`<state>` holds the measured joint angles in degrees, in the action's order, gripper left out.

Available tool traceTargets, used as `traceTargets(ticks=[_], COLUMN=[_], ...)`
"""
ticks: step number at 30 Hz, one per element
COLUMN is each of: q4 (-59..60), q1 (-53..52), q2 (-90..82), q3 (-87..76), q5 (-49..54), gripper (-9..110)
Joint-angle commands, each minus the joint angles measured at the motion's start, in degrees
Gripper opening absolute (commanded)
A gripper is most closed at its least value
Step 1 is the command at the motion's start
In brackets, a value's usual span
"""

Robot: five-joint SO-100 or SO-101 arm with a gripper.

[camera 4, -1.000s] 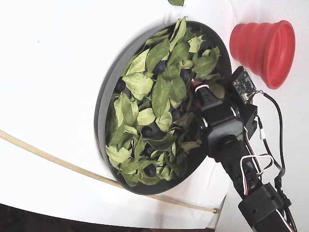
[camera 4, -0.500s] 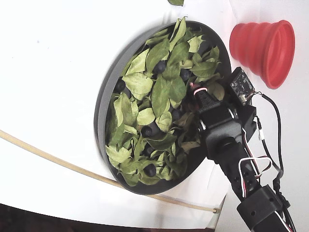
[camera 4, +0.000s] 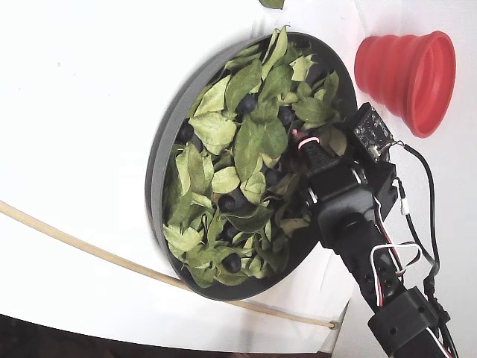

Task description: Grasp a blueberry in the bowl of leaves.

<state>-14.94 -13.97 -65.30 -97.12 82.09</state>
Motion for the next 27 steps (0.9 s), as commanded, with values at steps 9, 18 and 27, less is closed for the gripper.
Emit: traceTargets(ticks=[9,18,27], q4=[-1.14,-1.85,-1.85], q1=[-0.79,-0.88,-1.05], q2=[-7.91,-10.9,-13.36], q3=[-0.79,-2.55,-3.34], q5=[2.11,3.69,5.36], gripper=[10,10,9])
